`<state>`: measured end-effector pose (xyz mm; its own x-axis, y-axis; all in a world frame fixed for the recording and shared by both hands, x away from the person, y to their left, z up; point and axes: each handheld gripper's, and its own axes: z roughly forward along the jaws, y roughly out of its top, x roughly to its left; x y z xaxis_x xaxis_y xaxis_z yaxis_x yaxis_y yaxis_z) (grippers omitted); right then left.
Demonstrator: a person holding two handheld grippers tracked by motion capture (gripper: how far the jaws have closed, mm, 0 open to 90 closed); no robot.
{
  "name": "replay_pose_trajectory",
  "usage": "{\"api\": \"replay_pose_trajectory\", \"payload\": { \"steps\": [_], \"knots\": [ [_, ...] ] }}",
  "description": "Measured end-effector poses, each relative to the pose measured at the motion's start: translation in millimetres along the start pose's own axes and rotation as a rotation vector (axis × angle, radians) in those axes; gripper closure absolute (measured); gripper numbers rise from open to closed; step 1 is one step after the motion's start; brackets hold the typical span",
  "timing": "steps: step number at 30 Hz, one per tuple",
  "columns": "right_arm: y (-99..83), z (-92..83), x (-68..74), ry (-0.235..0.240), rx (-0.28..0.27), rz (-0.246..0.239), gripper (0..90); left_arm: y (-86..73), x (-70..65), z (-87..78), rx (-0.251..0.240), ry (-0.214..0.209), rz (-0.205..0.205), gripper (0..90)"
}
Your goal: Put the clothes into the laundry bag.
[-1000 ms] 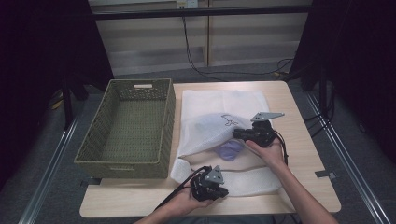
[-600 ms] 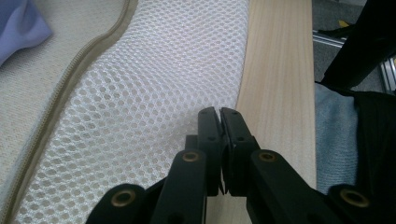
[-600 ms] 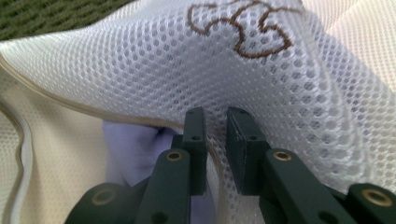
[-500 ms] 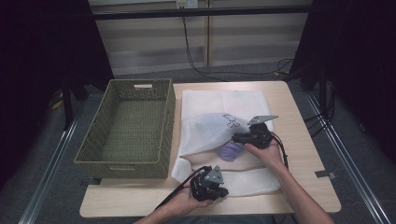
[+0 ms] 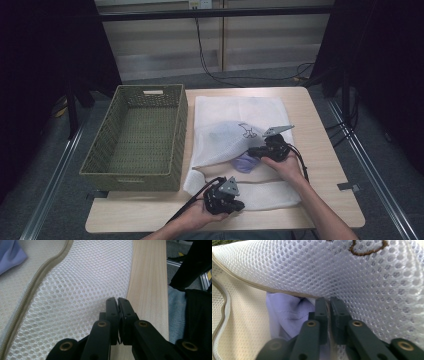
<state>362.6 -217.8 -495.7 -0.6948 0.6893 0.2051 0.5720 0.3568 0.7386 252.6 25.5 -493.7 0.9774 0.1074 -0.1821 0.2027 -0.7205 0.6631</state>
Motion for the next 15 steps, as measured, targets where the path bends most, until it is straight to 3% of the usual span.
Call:
{"api": "replay_pose_trajectory", "payload": {
  "steps": [2,6,7,15],
  "knots": [
    [0.4,-0.3,0.3,-0.002,0.001,0.008,88.6,-1.2,-1.6,2.4,-0.030,0.025,-0.012,87.4],
    [2.0,-2.7,1.0,0.001,-0.009,0.024,89.0,-0.2,-2.2,1.1,-0.008,0.033,0.005,87.4],
    [2.3,-3.6,0.9,0.001,-0.011,0.024,89.1,-0.8,-2.8,2.3,-0.024,0.036,0.002,87.4],
    [5.5,-9.7,2.6,0.007,-0.032,0.035,89.4,0.2,-3.0,1.3,-0.005,0.042,0.000,87.5]
  ]
}}
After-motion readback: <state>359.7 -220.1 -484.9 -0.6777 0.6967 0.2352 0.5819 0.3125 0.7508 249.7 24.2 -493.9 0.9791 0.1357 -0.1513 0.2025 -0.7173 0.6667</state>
